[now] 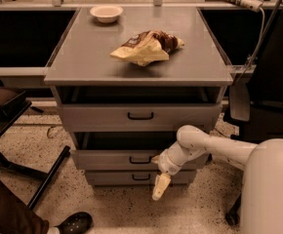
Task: Close middle drawer
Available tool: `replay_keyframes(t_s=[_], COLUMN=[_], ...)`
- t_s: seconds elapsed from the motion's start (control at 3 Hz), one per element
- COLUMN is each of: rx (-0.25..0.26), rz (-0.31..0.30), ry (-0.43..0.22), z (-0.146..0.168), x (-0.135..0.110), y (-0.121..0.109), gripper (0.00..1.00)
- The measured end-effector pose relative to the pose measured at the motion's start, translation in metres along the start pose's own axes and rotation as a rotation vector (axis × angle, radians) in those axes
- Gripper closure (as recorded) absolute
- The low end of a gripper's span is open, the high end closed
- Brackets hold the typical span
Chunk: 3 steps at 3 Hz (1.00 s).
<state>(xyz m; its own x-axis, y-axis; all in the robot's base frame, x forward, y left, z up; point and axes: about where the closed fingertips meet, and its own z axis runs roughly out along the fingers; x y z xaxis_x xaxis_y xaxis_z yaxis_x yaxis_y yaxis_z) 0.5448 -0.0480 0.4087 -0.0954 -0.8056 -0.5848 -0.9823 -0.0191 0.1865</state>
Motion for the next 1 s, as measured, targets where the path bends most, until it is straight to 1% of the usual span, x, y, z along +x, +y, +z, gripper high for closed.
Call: replay_keyframes(t_s=[0.67,1.0], rx=[0.032,0.101], rz=[-0.006,-0.011], ry=[0.015,0.047], z=[-0.0058,-0.0064], x=[0.0018,0.0020], y=[0.0014,-0.0028], gripper=[0.00,0.00])
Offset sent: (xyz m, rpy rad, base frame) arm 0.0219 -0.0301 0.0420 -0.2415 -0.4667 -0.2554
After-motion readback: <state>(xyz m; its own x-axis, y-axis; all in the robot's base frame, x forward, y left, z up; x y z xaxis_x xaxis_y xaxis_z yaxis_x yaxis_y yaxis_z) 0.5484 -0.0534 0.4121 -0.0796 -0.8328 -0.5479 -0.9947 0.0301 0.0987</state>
